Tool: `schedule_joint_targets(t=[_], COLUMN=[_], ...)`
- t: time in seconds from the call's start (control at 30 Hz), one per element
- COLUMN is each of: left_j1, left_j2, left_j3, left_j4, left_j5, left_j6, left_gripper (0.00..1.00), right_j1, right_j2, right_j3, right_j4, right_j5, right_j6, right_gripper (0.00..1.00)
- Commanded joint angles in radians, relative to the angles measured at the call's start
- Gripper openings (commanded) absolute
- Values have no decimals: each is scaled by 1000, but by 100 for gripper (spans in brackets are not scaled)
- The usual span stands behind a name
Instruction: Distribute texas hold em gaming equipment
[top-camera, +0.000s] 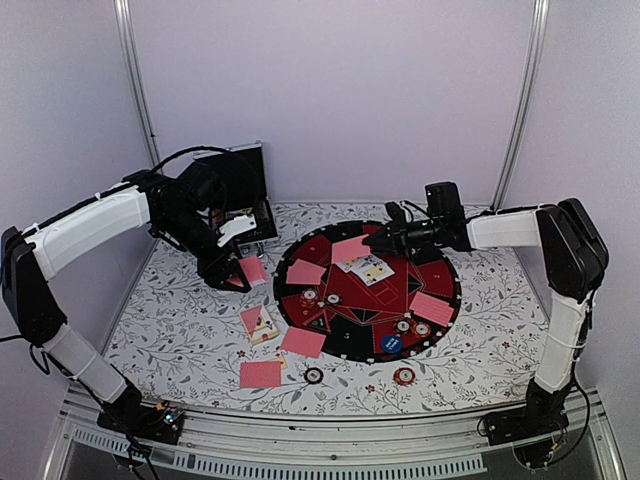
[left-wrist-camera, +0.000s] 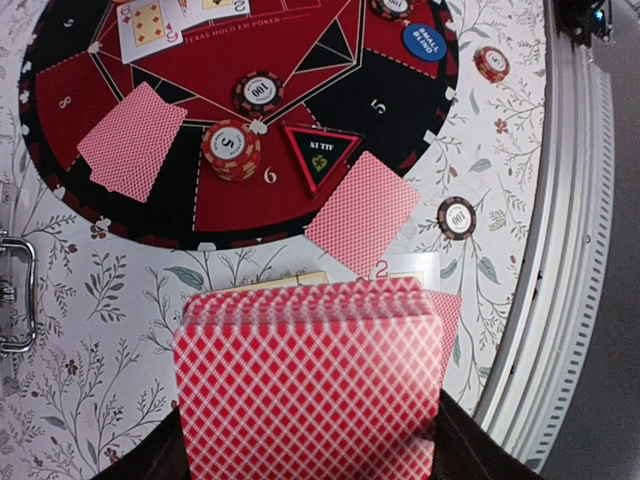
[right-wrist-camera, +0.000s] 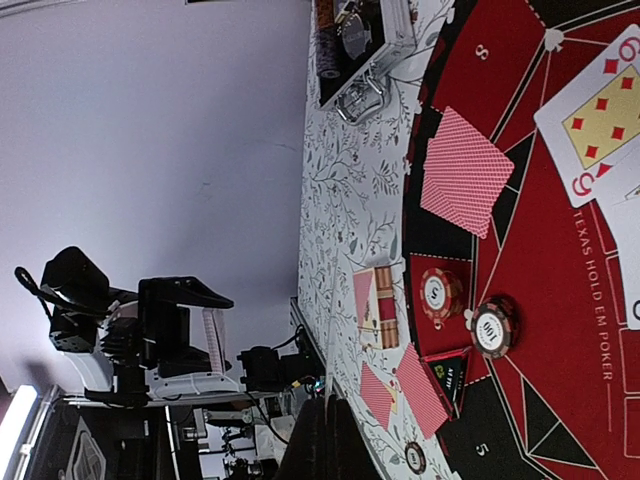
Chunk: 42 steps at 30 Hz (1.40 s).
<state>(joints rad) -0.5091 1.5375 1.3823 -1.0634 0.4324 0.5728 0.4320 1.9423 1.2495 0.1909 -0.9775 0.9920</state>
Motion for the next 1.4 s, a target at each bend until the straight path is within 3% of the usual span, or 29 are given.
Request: schedule_joint_targets(t=[0.0, 0.53, 1.37], left_j1=[10, 11, 10], left_j2=[-7, -14, -8], left_j3=[14, 12, 14], left_j4=[-5, -18, -15], left_j5=[7, 8, 19], left_j6=[10, 11, 10], left_gripper=[0, 0, 0], right_j1=[-29, -58, -57], right_j2=[-4, 211, 278], right_j3=[-15, 143, 291], right_j4=[-130, -327, -600], right_j5=[43, 183, 428], right_j6=[-153, -308, -477], right_gripper=[0, 0, 1])
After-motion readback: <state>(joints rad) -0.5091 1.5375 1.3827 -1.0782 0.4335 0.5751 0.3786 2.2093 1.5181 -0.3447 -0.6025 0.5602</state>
